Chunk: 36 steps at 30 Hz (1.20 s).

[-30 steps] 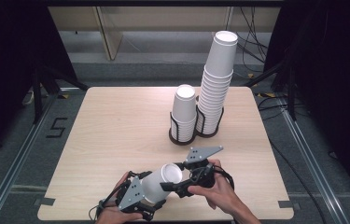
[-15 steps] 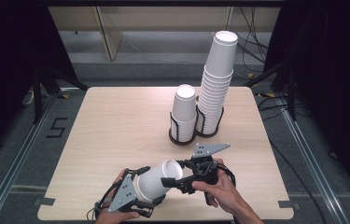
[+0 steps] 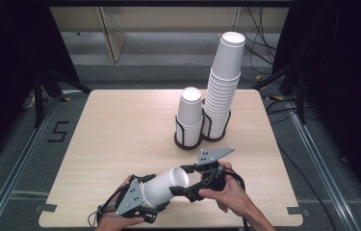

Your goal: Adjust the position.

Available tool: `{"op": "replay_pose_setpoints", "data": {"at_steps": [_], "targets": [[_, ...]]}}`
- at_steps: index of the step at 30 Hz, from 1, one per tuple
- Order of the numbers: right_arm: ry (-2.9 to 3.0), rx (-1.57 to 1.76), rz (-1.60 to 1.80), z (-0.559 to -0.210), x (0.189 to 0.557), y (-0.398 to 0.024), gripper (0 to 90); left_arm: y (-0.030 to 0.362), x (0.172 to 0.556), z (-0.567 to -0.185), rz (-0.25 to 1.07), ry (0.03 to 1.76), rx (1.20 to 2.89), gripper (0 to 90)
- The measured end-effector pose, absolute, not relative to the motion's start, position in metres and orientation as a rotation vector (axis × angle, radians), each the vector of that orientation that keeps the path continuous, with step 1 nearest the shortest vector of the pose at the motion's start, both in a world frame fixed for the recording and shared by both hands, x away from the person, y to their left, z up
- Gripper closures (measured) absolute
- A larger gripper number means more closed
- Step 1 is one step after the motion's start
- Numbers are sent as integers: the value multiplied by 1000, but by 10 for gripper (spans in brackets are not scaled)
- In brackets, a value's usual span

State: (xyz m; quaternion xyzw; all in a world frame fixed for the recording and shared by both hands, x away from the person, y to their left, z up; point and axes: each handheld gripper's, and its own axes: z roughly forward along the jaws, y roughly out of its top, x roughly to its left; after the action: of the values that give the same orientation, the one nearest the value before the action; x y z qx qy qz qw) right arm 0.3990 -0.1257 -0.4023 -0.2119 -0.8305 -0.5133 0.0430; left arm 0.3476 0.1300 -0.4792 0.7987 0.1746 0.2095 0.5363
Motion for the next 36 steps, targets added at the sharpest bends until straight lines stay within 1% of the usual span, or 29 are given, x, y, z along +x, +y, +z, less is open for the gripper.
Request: {"op": "replay_pose_setpoints", "data": {"at_steps": [4,5,7,8,13,20,25,36], "targets": [[-2588,-636,-1513,-399,398,-127,159,129,348,-479,497,400,1959,131],[-2627,-605,-1486,-398,397,-128,161,129,347,-478,489,380,2006,134],[-2656,-593,-1467,-397,397,-128,160,128,347,-479,486,380,2010,135],[-2691,-576,-1435,-396,396,-128,160,127,346,-480,479,366,2050,136],[-2788,-526,-1380,-394,393,-128,160,124,345,-481,473,358,2095,137],[-2944,-412,-1258,-390,382,-120,161,124,347,-479,454,329,2201,140],[-3038,-326,-1159,-396,378,-113,162,122,346,-480,439,292,2265,143],[-3134,-127,-955,-412,369,-94,186,116,341,-476,444,225,2313,145]]}}
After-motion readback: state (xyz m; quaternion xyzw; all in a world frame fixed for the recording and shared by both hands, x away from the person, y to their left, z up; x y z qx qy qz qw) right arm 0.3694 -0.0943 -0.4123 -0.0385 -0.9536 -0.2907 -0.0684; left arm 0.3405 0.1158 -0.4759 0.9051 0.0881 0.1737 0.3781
